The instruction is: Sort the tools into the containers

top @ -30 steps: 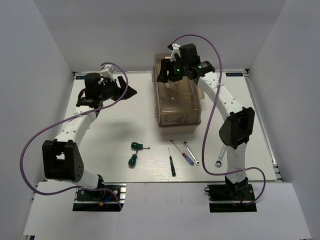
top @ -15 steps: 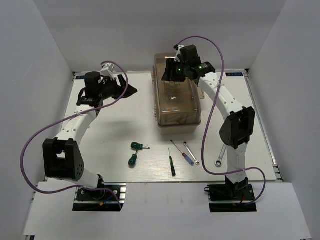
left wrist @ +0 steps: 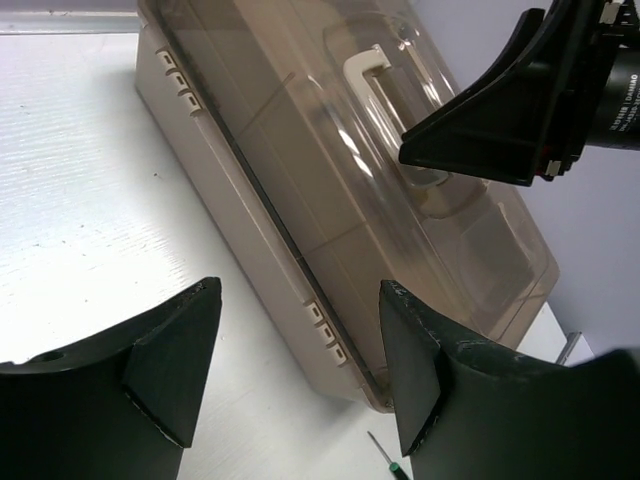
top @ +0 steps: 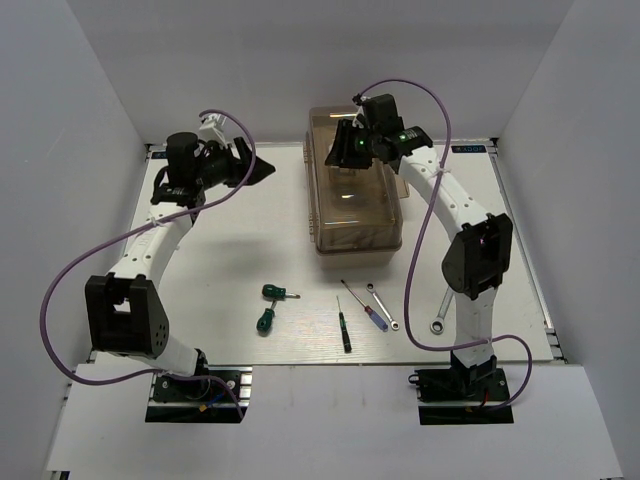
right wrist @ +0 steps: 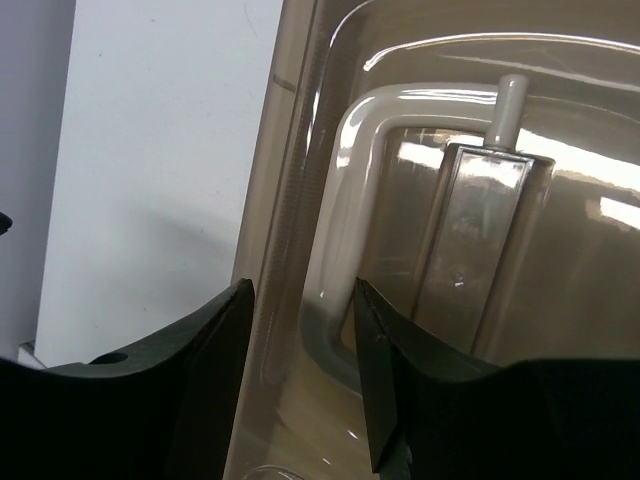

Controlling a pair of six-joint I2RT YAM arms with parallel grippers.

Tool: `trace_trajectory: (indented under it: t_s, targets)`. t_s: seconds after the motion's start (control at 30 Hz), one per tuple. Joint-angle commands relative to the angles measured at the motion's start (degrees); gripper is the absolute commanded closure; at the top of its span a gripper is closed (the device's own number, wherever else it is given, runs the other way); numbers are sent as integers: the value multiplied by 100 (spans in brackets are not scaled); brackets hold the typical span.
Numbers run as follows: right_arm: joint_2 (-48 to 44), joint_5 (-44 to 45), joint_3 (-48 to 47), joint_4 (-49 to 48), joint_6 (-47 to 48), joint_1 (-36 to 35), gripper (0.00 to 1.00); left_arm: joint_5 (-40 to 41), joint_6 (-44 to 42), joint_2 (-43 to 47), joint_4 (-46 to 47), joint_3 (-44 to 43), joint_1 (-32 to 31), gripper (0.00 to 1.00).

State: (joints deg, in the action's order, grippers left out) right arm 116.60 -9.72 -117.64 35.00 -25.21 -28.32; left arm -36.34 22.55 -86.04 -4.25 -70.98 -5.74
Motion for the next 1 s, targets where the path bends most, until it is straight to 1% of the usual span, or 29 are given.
trace_trajectory:
  t_s: [0.0, 0.13, 0.27, 0.3, 0.33, 0.47, 0.57, 0.63, 0.87, 0.97]
  targets:
    - [-102, -397, 242, 455, -326, 10, 49, -190, 13, 52, 109, -275, -15, 26]
    - [-15, -926, 295, 218, -502, 45, 60, -303, 135, -96, 161, -451, -15, 27]
    - [21, -1366, 251, 7, -634, 124, 66, -593, 373, -369, 503, -715, -67, 27]
    - [12, -1410, 225, -20, -686, 151, 66, -663, 443, -422, 591, -715, -68, 27]
    - [12, -1584, 198, -107, -739, 160, 69, -769, 600, -483, 670, -785, -68, 27]
    - [21, -1806, 75, -275, -819, 291, 76, -937, 866, -904, 1013, -1013, -261, 27]
    - [12, -1955, 31, -389, -906, 344, 78, -1060, 1032, -1125, 1146, -1198, -340, 27]
    - [-5, -2043, 31, -468, -941, 371, 82, -1060, 1033, -1309, 1146, -1356, -498, 27]
    - [-41, -2236, -48, -662, -1117, 467, 83, -1112, 1033, -1617, 1093, -1621, -762, 27]
    - [-58, -2272, -39, -679, -1126, 476, 83, -1051, 1164, -1802, 1093, -1848, -868, 27]
